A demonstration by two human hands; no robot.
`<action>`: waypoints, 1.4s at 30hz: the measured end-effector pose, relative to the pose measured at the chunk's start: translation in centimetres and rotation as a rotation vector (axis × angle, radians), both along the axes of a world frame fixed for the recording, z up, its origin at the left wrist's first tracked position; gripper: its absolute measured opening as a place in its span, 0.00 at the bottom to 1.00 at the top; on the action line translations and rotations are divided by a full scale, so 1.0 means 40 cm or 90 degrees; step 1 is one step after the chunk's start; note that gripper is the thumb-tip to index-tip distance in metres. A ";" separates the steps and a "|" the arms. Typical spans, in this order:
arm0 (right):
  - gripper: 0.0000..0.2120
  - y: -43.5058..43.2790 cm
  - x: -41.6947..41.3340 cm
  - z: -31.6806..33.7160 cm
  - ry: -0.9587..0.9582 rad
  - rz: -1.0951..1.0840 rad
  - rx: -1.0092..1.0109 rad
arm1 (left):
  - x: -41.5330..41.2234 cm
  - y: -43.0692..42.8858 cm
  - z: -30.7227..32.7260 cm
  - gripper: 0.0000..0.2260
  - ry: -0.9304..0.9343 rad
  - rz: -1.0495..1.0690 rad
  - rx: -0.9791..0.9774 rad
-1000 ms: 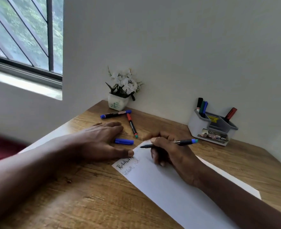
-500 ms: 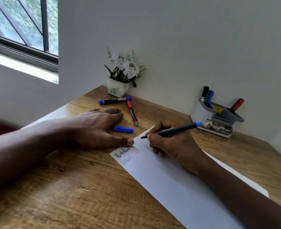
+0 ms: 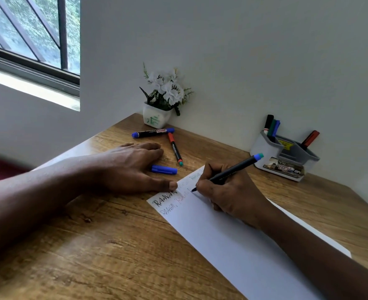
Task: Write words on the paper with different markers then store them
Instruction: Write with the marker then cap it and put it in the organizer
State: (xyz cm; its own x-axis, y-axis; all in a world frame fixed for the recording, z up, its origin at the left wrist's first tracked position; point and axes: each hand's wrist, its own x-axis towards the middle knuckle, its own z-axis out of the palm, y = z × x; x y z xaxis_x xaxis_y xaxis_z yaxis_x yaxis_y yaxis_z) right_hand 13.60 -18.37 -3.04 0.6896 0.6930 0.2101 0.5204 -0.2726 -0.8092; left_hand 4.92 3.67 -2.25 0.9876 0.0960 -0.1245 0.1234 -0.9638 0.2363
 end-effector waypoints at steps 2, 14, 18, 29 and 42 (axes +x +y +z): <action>0.08 -0.001 -0.001 -0.001 0.007 0.001 0.007 | 0.000 0.002 0.001 0.54 0.002 -0.002 -0.003; 0.09 0.004 0.000 -0.004 -0.019 -0.019 -0.005 | -0.012 -0.011 0.014 0.51 0.012 0.002 -0.012; 0.08 0.006 -0.002 -0.004 -0.031 -0.023 -0.006 | -0.010 -0.013 0.017 0.51 0.015 0.007 -0.010; 0.10 0.012 -0.008 -0.010 -0.035 -0.075 0.019 | -0.011 -0.011 0.014 0.51 0.009 0.003 -0.017; 0.10 0.010 -0.007 -0.006 0.008 -0.086 0.020 | -0.001 0.002 0.001 0.53 0.003 0.000 -0.017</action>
